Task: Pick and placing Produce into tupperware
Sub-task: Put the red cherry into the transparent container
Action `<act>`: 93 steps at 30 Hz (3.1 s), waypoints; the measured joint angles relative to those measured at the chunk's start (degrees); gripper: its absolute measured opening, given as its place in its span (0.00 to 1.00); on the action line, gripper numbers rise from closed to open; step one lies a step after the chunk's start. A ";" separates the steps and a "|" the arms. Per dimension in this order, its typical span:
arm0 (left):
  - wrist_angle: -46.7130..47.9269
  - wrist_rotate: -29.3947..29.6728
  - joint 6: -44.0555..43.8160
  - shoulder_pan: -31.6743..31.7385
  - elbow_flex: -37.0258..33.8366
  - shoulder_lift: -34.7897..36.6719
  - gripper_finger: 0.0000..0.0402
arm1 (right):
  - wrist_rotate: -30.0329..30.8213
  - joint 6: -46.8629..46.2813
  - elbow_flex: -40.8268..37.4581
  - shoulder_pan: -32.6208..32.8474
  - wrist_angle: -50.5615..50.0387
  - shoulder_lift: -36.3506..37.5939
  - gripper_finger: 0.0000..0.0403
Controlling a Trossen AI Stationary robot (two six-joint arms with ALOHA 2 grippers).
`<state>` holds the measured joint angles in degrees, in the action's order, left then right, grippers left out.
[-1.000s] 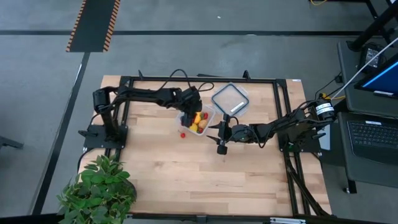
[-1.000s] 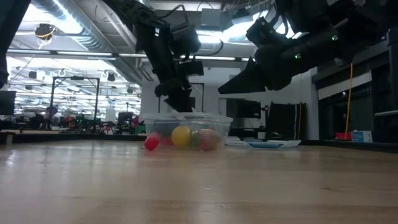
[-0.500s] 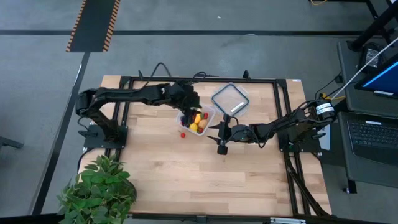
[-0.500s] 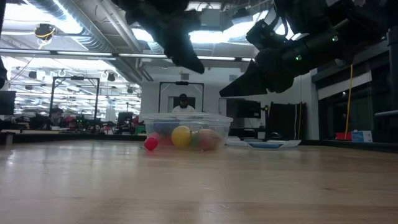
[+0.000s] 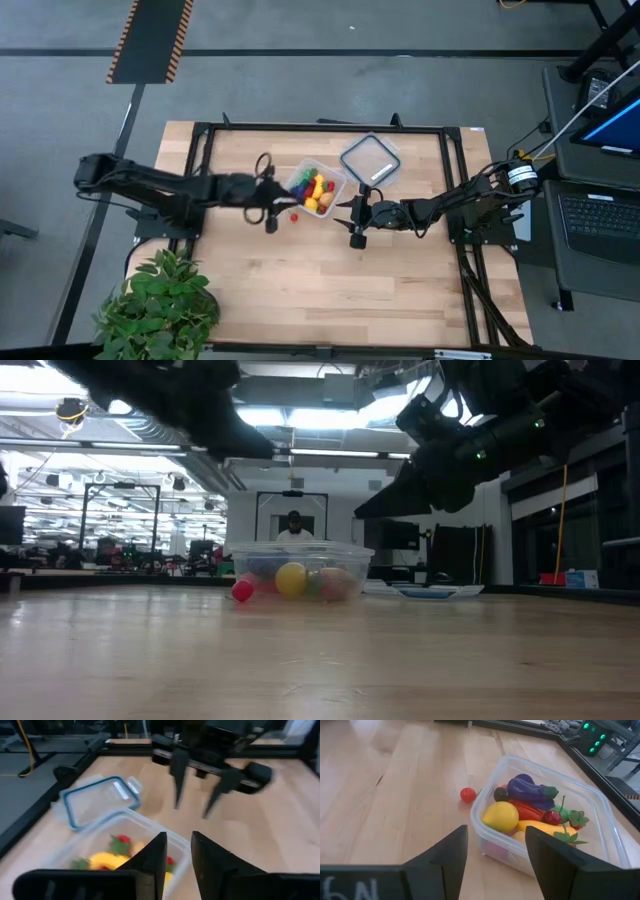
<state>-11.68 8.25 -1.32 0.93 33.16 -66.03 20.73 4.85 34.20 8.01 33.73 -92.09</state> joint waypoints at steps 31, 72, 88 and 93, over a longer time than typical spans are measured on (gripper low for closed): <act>-9.65 33.86 -33.98 -30.16 -12.21 -12.14 0.09 | -0.02 -4.57 0.00 0.00 -0.17 0.00 0.50; -15.65 22.30 -13.19 -14.93 -8.98 -26.64 0.48 | -0.02 -4.21 0.00 -0.02 -2.07 0.00 0.50; -16.01 22.29 -10.03 -10.02 -7.09 -29.28 0.48 | -0.04 -4.31 0.00 0.00 -2.44 0.00 0.50; -15.98 17.25 -10.03 -8.85 -7.09 -29.28 0.48 | -0.02 -4.20 0.00 -0.02 -2.44 0.00 0.50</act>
<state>-27.66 25.50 -11.35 -7.92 26.06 -95.31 20.71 0.64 34.20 7.99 31.29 -92.09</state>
